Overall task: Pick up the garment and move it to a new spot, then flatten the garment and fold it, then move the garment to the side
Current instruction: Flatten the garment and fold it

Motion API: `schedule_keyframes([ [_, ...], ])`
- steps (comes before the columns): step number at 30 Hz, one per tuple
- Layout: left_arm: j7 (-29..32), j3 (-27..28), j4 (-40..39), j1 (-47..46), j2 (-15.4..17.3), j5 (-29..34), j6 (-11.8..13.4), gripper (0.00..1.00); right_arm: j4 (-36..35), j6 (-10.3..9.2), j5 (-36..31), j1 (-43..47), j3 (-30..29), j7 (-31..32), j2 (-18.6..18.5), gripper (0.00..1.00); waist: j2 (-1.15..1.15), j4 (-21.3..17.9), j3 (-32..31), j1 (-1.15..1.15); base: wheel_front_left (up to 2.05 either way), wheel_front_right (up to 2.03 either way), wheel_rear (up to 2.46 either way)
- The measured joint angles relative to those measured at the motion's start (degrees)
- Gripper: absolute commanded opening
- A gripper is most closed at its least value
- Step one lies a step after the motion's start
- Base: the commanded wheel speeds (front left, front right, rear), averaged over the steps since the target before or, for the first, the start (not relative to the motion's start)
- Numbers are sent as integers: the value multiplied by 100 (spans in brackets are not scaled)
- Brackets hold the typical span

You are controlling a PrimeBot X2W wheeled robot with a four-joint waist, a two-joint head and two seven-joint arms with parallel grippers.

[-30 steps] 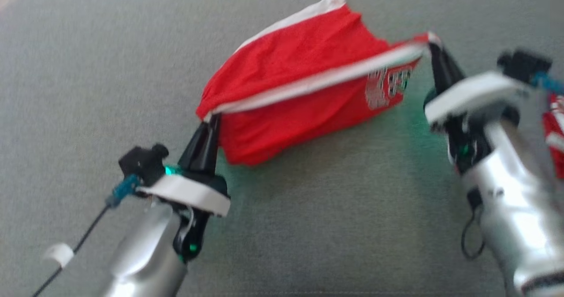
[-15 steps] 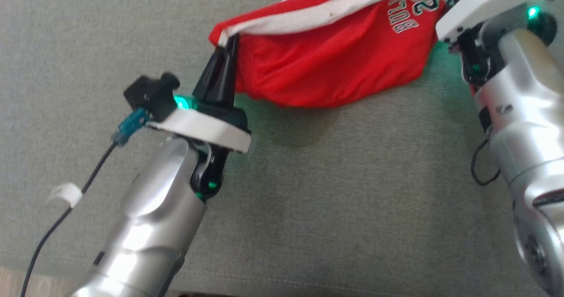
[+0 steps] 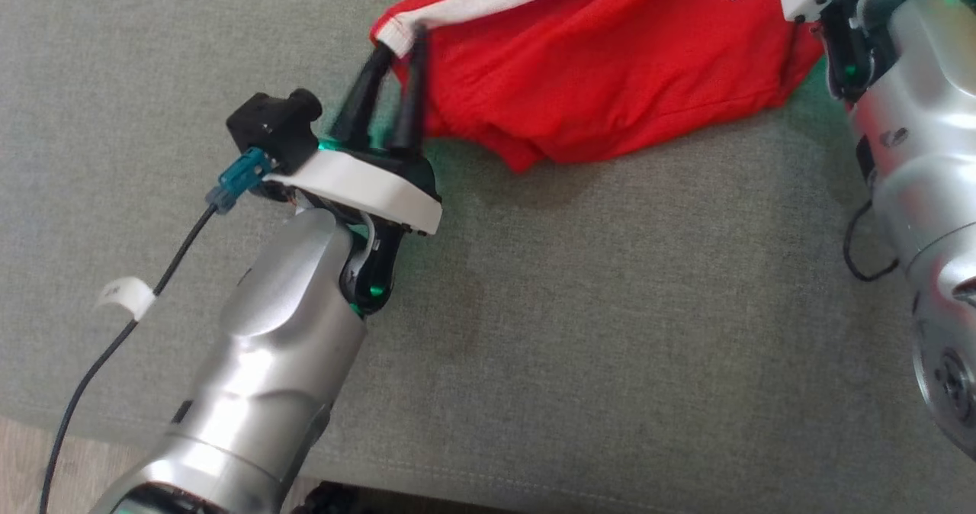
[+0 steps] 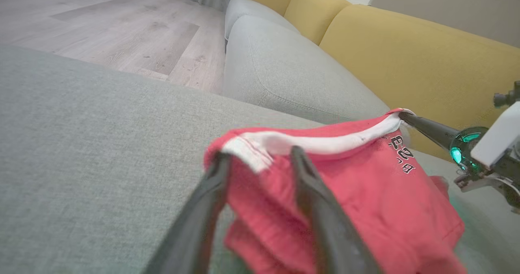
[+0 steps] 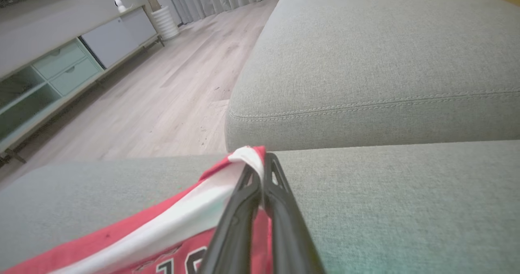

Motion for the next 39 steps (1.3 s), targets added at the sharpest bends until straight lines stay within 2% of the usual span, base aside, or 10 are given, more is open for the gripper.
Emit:
schedule_keyframes([
  [6,0,-70,47,2,-9,-130,0,100,62,0,-388,0,-38,-120,3,100,0,-18,60,-1,0,0,0],
  [10,0,222,104,62,-22,91,0,100,63,0,-504,22,-65,-163,3,100,0,-57,15,-1,0,0,0],
  [15,0,797,-14,485,-24,422,0,100,63,0,-613,265,171,-169,-4,100,0,-112,-90,-1,0,0,0],
  [19,0,989,-193,970,-24,542,0,100,69,0,-614,640,377,38,-79,100,0,-136,-171,-1,0,0,0],
  [25,0,1034,-391,1329,-20,702,0,100,12,0,-649,951,444,733,-304,100,0,-69,-297,-1,0,0,0],
  [26,0,1071,-419,1377,-22,724,0,100,-13,0,-624,986,447,832,-303,89,0,-55,-320,-1,0,0,0],
  [28,0,1170,-476,1486,-19,726,0,100,-48,0,-534,1038,469,985,-287,0,0,-38,-373,-1,0,0,0],
  [36,0,1299,-516,1879,-18,782,0,100,-189,0,-57,1423,603,1085,-193,0,0,-15,-625,-1,0,0,0],
  [39,0,1361,-514,1961,-15,797,0,100,-223,0,102,1596,587,936,-212,0,0,-10,-726,-1,0,0,0],
])
